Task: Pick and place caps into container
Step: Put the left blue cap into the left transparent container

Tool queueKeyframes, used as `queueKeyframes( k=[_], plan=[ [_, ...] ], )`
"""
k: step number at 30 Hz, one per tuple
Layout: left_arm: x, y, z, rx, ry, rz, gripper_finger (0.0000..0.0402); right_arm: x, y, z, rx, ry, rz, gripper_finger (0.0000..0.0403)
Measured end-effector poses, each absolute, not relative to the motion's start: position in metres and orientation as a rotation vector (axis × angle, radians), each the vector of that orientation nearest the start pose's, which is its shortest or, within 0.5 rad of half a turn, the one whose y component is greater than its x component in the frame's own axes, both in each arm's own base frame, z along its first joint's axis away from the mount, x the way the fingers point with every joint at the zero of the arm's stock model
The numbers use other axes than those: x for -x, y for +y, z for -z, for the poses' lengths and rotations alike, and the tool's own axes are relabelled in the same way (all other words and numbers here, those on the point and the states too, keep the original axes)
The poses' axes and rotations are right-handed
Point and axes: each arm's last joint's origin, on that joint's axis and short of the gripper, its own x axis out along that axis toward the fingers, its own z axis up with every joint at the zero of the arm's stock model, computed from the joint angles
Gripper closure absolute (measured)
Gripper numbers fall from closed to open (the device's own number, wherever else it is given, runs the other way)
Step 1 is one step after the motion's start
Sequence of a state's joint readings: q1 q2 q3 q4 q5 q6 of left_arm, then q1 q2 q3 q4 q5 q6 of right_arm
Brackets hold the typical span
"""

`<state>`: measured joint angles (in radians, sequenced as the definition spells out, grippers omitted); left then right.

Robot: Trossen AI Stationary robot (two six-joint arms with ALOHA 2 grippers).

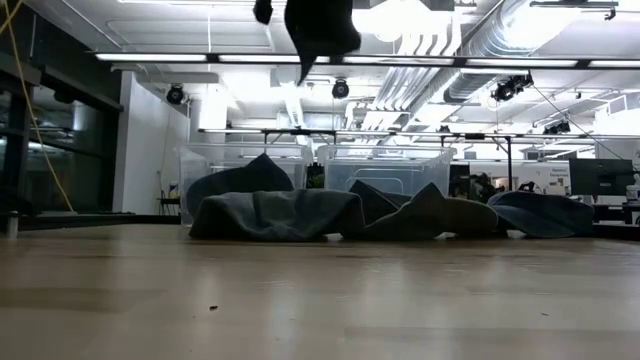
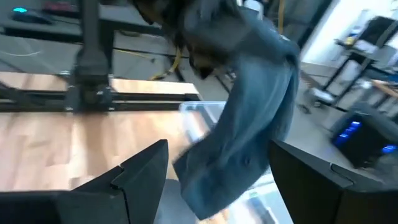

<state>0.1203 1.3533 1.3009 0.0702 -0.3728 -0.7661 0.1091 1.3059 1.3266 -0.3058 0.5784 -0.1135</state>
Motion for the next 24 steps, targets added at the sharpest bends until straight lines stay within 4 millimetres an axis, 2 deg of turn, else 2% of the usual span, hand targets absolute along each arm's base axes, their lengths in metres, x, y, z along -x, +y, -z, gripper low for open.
queueKeyframes(
  k=[12,24],
  plan=[
    [-0.312,0.048,-0.407,0.743,-0.218,-0.428,0.0402,-0.300,0.012,-0.393,0.180,0.242,0.521,0.0132],
    [-0.310,0.046,-0.417,0.712,-0.288,-0.367,0.0401,-0.304,0.002,-0.389,0.080,0.235,0.531,0.0132]
  ],
)
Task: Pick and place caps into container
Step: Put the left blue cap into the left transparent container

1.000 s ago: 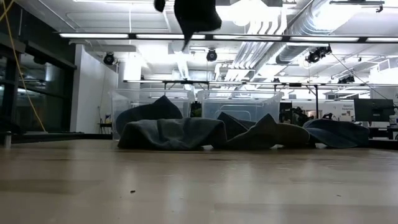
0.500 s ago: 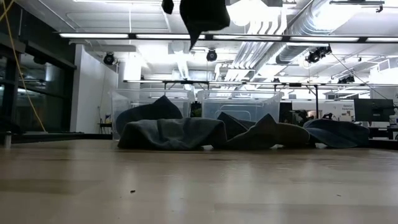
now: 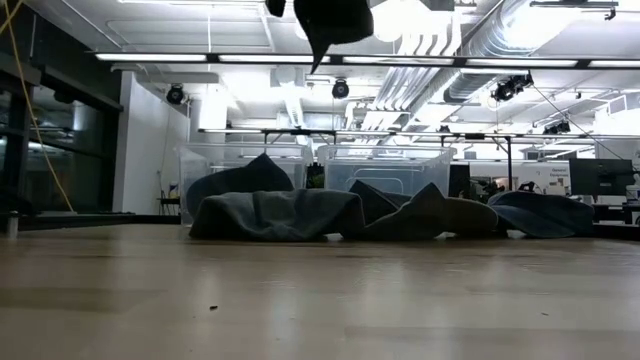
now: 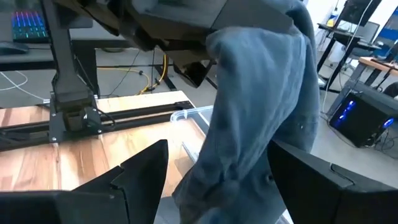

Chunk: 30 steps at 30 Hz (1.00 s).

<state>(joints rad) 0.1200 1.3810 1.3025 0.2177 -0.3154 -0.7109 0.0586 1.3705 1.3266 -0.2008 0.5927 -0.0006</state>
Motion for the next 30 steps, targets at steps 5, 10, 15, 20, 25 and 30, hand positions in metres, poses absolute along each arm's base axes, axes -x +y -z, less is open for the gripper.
queueKeyframes(
  k=[5,10,15,20,25,30],
  plan=[
    [-0.310,0.046,-0.418,0.713,-0.295,-0.346,0.0401,-0.304,0.001,-0.389,0.077,0.234,0.528,0.0132],
    [-0.310,0.045,-0.419,0.714,-0.302,-0.330,0.0402,-0.303,-0.002,-0.389,0.082,0.231,0.596,0.0133],
    [-0.310,0.044,-0.419,0.713,-0.295,-0.311,0.0401,-0.304,-0.007,-0.389,0.055,0.226,0.605,0.0156],
    [-0.311,0.044,-0.419,0.713,-0.290,-0.306,0.0401,-0.304,-0.009,-0.389,0.052,0.228,0.594,0.0211],
    [-0.311,0.044,-0.419,0.712,-0.280,-0.287,0.0401,-0.303,-0.009,-0.389,0.060,0.237,0.593,0.0289],
    [-0.311,0.044,-0.418,0.711,-0.272,-0.285,0.0394,-0.302,-0.009,-0.387,0.068,0.261,0.590,0.0377]
  ],
)
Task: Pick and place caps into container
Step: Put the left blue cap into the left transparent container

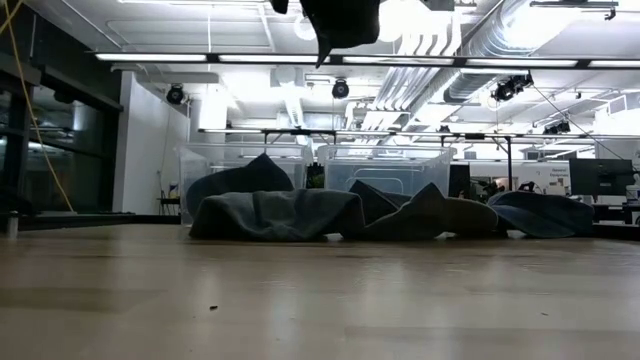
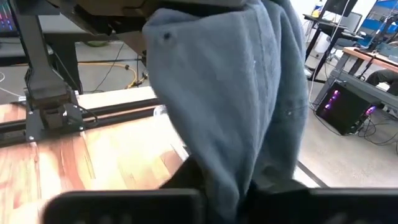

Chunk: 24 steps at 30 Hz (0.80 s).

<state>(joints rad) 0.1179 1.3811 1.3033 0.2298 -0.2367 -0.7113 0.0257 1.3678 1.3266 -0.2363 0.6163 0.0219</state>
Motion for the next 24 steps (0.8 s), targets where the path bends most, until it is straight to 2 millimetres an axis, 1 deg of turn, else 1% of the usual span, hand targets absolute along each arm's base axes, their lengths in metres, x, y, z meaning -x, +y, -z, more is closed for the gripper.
queueKeyframes(
  k=[2,7,11,13,16,19,24],
  plan=[
    [-0.311,0.043,-0.418,0.710,-0.263,-0.271,0.0393,-0.302,-0.009,-0.387,0.069,0.268,0.579,0.0394],
    [-0.312,0.042,-0.416,0.664,-0.229,-0.251,0.0392,-0.297,-0.008,-0.390,0.067,0.267,0.568,0.0397],
    [-0.312,0.041,-0.416,0.514,-0.196,-0.225,0.0387,-0.291,-0.009,-0.393,0.063,0.268,0.568,0.0398],
    [-0.312,0.041,-0.416,0.451,-0.187,-0.221,0.0375,-0.287,-0.009,-0.396,0.062,0.260,0.569,0.0399],
    [-0.312,0.040,-0.417,0.406,-0.187,-0.195,0.0338,-0.281,-0.009,-0.399,0.056,0.259,0.574,0.0399],
    [-0.312,0.040,-0.419,0.368,-0.199,-0.190,0.0286,-0.275,-0.010,-0.401,0.051,0.263,0.604,0.0399],
    [-0.311,0.040,-0.425,0.362,-0.261,-0.179,0.0195,-0.268,-0.012,-0.400,0.035,0.301,0.634,0.0400]
  ],
)
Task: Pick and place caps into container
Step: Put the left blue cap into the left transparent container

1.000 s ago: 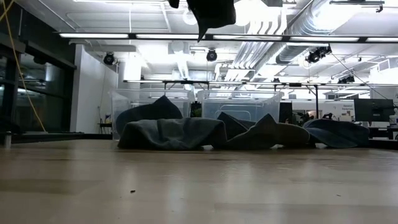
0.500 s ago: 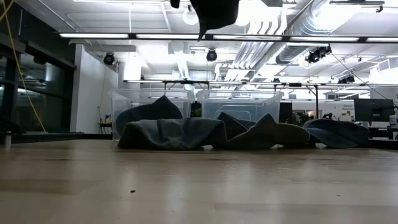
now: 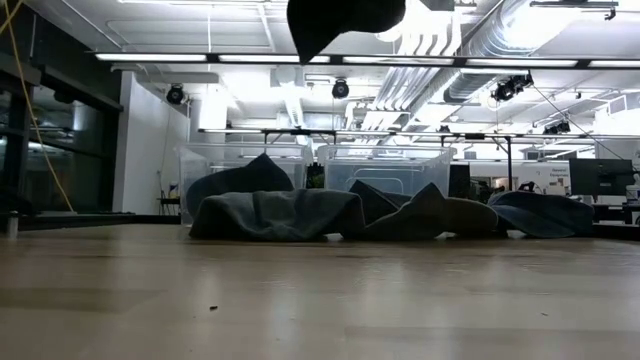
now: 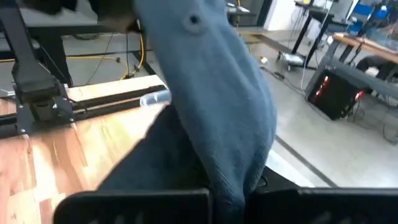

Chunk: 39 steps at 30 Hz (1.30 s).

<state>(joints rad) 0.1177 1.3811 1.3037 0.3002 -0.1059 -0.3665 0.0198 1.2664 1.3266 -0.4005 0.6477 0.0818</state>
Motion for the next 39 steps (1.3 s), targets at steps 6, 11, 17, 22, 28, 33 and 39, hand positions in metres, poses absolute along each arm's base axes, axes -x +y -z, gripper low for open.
queueKeyframes(
  k=[6,11,17,22,28,33,39],
  plan=[
    [-0.309,0.039,-0.428,0.233,-0.278,-0.180,0.0132,-0.259,-0.013,-0.396,0.013,0.362,0.646,0.0400],
    [-0.306,0.040,-0.431,0.122,-0.280,-0.227,0.0122,-0.245,-0.013,-0.401,-0.005,0.358,0.661,0.0400],
    [-0.298,0.043,-0.436,0.028,-0.260,-0.388,0.0122,-0.222,-0.014,-0.411,-0.025,0.345,0.687,0.0401],
    [-0.298,0.046,-0.421,0.010,-0.105,-0.477,0.0121,-0.205,-0.013,-0.421,-0.080,0.293,0.629,0.0401],
    [-0.311,0.049,-0.402,-0.002,0.016,-0.482,0.0121,-0.190,-0.011,-0.430,-0.136,0.241,0.545,0.0401],
    [-0.318,0.052,-0.393,-0.005,0.059,-0.460,0.0121,-0.179,-0.009,-0.440,-0.196,0.172,0.448,0.0401],
    [-0.325,0.056,-0.385,0.006,0.078,-0.437,0.0121,-0.162,-0.008,-0.449,-0.228,0.110,0.389,0.0401]
  ],
)
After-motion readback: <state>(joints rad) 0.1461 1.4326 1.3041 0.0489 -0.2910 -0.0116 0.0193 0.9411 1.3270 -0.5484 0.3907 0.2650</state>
